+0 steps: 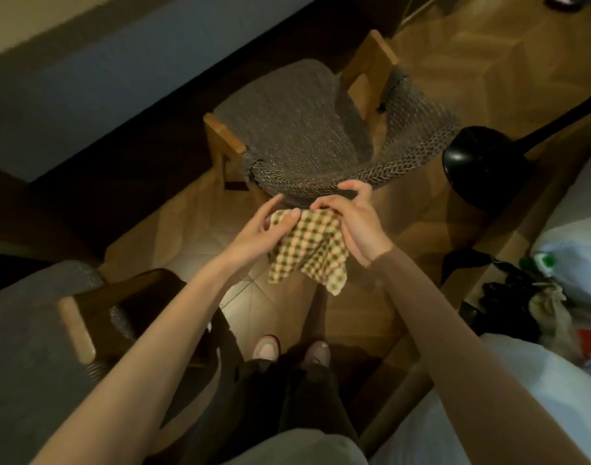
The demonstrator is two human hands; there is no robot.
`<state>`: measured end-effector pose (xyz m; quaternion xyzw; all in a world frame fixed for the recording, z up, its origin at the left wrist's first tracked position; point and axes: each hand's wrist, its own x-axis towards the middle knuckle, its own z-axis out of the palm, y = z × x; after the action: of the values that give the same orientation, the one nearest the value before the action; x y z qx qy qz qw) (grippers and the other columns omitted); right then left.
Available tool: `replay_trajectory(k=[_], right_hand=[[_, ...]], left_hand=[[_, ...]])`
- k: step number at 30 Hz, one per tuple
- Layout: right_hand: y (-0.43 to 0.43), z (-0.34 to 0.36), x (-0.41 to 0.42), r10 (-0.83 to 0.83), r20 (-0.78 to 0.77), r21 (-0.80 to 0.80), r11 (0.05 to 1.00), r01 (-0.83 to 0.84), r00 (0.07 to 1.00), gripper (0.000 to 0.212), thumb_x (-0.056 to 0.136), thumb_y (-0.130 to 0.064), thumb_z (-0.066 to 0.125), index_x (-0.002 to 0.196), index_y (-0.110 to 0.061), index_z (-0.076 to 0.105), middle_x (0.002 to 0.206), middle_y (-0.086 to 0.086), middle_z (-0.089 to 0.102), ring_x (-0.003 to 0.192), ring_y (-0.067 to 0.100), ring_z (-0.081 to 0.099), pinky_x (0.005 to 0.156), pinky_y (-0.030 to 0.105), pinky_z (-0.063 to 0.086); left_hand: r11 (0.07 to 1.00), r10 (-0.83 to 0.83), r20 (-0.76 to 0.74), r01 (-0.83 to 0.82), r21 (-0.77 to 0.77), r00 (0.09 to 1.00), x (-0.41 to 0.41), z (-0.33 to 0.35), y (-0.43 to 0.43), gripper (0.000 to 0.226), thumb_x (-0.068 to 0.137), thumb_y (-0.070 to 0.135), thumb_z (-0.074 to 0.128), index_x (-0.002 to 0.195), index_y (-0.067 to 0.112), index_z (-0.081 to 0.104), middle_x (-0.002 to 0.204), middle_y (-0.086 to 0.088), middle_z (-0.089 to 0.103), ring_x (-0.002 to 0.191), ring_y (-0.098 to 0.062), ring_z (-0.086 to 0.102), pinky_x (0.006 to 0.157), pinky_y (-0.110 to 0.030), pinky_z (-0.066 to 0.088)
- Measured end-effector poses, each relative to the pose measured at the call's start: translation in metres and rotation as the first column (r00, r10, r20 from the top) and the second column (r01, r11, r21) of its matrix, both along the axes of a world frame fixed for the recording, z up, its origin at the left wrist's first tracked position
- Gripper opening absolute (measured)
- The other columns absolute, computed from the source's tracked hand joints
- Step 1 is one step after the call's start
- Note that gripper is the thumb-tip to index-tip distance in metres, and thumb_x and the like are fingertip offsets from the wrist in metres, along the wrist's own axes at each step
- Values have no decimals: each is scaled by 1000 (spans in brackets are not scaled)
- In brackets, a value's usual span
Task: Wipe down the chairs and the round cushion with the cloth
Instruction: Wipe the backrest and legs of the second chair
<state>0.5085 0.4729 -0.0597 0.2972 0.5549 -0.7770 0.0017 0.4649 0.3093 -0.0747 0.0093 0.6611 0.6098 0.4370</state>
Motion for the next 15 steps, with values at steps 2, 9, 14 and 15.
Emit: replay_trajectory(k=[2, 9, 14, 15], right_hand=[[-13, 5, -16, 34, -48, -96, 995, -39, 998, 29, 92, 8, 41, 99, -19, 35, 73, 5, 69, 74, 11, 66, 74, 24, 53], [-47, -15, -67, 298, -2, 49, 954, -297, 955, 31, 88, 13, 39, 101, -14, 46, 92, 7, 66, 88, 13, 64, 78, 25, 53], [-54, -52, -108, 515, 74, 519, 711, -474, 854, 27, 95, -6, 49, 117, -20, 54, 122, -6, 55, 112, 4, 51, 91, 10, 42], [-54, -61, -118, 535, 72, 603, 649, -464, 842, 29, 96, -8, 49, 121, -22, 54, 128, -6, 52, 113, 1, 48, 88, 4, 37]], left_hand=[[998, 61, 123, -58, -20, 991, -3, 0, -20, 87, 72, 52, 64, 147, 30, 28, 135, 4, 49, 113, -9, 53, 95, -30, 46], [895, 405, -28, -402, -194, 914, -34, -17, -70, 34, 85, 23, 68, 117, 13, 61, 118, -5, 63, 108, -18, 60, 94, -35, 50], [798, 546, -256, -588, -132, 798, -61, -49, -86, 22, 95, 29, 52, 113, 25, 64, 107, 14, 61, 104, -8, 54, 82, -25, 44], [772, 577, -276, -623, -124, 769, -68, -59, -87, 23, 96, 30, 52, 114, 24, 64, 108, 13, 62, 104, -8, 55, 82, -26, 44]])
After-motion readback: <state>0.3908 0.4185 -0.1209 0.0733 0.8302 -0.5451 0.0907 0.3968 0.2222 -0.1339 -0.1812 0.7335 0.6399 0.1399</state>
